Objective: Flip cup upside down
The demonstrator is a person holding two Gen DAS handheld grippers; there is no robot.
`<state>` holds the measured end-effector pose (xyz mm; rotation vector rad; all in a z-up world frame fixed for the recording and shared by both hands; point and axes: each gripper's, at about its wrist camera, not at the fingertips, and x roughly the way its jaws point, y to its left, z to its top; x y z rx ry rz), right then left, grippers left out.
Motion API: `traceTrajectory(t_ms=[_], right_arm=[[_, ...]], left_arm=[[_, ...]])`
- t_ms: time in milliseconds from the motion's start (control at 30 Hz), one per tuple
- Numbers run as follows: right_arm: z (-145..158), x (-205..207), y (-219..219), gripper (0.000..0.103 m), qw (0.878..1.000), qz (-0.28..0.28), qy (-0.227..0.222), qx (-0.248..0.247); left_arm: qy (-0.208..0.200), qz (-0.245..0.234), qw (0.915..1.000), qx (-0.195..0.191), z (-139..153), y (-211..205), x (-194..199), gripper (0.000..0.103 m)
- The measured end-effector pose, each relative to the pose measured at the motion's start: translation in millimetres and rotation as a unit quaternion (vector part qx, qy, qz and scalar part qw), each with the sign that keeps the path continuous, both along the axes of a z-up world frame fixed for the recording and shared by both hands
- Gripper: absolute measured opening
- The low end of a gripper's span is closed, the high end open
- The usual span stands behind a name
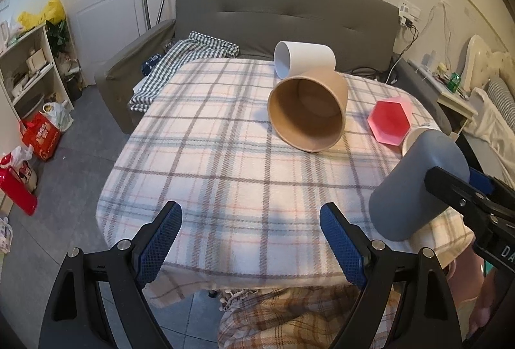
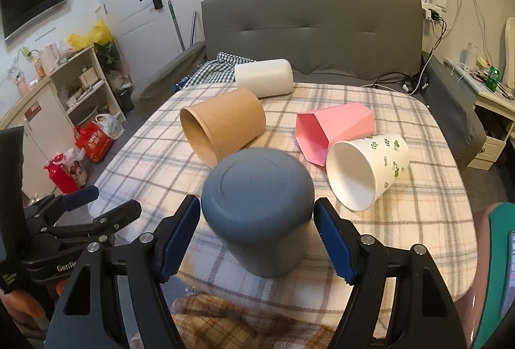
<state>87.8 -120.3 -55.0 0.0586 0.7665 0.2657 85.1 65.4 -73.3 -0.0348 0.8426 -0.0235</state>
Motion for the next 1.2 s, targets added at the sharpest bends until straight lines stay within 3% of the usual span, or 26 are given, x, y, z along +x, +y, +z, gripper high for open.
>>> traceTrajectory(t_ms=[233, 667, 800, 867, 933, 1200], right_arm=[[14, -5, 2, 0.078, 1.000, 0.004, -0.013, -0.006], [82, -61, -40, 0.084, 0.993, -0.034, -0.111, -0.030], [77, -83, -58, 0.089, 0.991, -0.050, -0.117, -0.034], [67, -92, -70, 0.098, 0.991, -0.062, -0.111, -0.030], [58, -97, -77, 0.103, 0.992, -0.071, -0.103, -0.029], [27, -104, -86, 0.103, 0.994, -0.084, -0.065, -0.038]], left_arm=[[-0.012, -0.002, 0.9999, 0.009, 16, -5, -9, 0.091], [-0.091, -0.015, 0.9954, 0.024, 67, -41, -53, 0.091], [-0.114, -0.012, 0.9930, 0.028, 65, -58, -71, 0.091], [-0.122, -0.011, 0.9917, 0.037, 62, -65, -77, 0.091], [-0.124, -0.012, 0.9910, 0.047, 58, -72, -83, 0.100], [-0.136, -0.007, 0.9895, 0.048, 54, -75, -101, 0.101]])
